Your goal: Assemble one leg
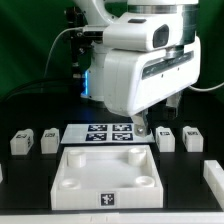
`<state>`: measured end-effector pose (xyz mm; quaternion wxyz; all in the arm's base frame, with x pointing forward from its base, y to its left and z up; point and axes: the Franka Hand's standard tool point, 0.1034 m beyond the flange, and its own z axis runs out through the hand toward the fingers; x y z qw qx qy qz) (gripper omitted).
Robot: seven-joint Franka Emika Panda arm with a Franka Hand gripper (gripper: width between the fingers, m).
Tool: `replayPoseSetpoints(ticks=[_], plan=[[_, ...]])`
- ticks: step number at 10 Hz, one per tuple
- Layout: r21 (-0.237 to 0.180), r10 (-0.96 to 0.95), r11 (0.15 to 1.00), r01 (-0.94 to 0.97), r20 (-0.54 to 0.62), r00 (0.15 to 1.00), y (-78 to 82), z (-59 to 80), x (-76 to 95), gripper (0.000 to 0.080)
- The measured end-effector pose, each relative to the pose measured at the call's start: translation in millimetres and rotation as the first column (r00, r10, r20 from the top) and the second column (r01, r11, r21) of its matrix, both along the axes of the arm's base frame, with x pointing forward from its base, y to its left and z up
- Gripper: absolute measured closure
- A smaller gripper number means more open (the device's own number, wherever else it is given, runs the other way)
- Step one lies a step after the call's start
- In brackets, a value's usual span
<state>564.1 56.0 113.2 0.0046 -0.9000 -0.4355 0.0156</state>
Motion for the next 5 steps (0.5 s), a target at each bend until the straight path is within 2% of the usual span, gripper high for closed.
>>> replayPoseSetpoints(ticks=[5], plan=[[0.000,0.013,1.000,-0.013,0.000,1.000,-0.1,-0.1,0.0,0.0150]])
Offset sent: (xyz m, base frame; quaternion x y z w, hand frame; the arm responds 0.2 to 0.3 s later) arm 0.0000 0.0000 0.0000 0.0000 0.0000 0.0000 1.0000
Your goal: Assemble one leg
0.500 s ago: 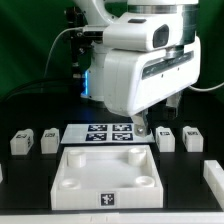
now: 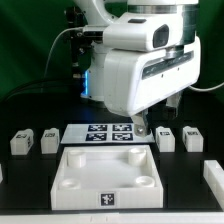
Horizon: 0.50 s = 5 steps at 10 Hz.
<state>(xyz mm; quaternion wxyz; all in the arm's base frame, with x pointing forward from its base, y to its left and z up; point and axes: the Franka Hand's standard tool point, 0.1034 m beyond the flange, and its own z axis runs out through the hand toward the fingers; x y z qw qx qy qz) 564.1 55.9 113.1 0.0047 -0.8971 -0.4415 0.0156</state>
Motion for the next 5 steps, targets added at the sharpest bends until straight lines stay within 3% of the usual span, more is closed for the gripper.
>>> replayPoseSetpoints(ticks=[2,5], plan=[[0.001,0.033,0.999,-0.033,0.005,0.999,-0.6,-0.4,-2.0,0.0150],[0.010,0.379,0.925,-0.379,0.004,0.925,-21.3,-15.2,-55.9,0.0150]])
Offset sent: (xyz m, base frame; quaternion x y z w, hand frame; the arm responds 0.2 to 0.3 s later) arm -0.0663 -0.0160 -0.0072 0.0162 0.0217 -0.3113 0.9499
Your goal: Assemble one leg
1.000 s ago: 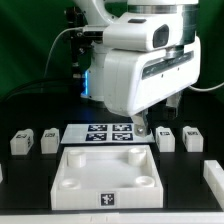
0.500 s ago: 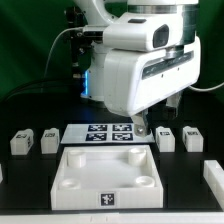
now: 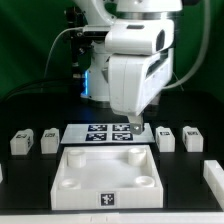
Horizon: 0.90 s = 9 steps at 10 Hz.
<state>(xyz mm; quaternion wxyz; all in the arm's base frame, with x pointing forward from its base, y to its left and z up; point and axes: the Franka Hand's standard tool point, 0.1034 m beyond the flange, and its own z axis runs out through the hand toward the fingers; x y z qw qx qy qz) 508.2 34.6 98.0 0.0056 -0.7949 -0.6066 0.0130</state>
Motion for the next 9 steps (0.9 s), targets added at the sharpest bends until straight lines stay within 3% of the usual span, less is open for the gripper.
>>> replayPoseSetpoints(ticks=[2,4,7,9], plan=[[0.012,0.225,0.974,-0.224,-0.005,0.974,-15.7,-20.2,-37.7,0.0150],[0.024,0.261,0.965,-0.261,-0.001,0.965,-30.1,-41.4,-55.9,0.0150],[0.040,0.229,0.973,-0.229,0.005,0.973,-50.2,-76.1,-66.7,0.0150],[0.046,0.217,0.975,-0.217,0.002,0.976,-52.3,-88.3,-65.3,0.0150]])
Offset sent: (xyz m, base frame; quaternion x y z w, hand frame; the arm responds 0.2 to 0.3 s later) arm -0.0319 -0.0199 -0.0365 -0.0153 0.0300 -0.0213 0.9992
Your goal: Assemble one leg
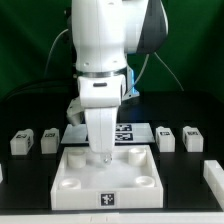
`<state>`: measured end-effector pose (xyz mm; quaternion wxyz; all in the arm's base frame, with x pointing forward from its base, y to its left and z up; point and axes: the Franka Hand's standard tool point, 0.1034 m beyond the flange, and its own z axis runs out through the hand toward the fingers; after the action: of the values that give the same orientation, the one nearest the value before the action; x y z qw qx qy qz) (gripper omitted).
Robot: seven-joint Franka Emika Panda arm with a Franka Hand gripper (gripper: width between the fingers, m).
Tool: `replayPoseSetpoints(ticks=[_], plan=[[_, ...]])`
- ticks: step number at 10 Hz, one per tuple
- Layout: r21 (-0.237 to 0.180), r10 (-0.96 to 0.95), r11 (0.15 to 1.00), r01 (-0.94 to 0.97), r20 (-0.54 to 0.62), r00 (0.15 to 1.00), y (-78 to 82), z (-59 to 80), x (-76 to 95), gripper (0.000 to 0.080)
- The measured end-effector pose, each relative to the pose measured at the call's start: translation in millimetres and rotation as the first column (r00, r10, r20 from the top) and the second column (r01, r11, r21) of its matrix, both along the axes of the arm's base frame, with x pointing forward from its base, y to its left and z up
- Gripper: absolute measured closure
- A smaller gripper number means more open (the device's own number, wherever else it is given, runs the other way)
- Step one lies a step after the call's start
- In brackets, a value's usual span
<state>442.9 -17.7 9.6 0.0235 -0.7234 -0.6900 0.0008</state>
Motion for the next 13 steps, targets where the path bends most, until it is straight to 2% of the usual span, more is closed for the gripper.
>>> replayPoseSetpoints(ticks=[3,4,5,6,7,8,9,13], plan=[[0.001,-0.001,1.000,0.001,-0.001,1.000,0.2,-1.4,1.4,0.0179],[0.001,-0.001,1.000,0.001,-0.001,1.000,0.2,-1.5,1.3,0.0364],[0.001,-0.001,1.000,0.001,-0.001,1.000,0.0,-1.5,1.3,0.0364],[0.001,-0.001,1.000,0.001,-0.001,1.000,-0.2,-1.5,1.3,0.0566],[0.001,-0.001,1.000,0.001,-0.001,1.000,-0.2,-1.6,1.1,0.0699],[0.000,-0.002,1.000,0.002,0.004,1.000,-0.4,-0.9,2.4,0.0699],[0.000,-0.003,1.000,0.003,0.004,1.000,-0.6,-0.9,2.5,0.0742],[0.000,-0.003,1.000,0.003,0.004,1.000,-0.6,-0.9,2.6,0.0742]])
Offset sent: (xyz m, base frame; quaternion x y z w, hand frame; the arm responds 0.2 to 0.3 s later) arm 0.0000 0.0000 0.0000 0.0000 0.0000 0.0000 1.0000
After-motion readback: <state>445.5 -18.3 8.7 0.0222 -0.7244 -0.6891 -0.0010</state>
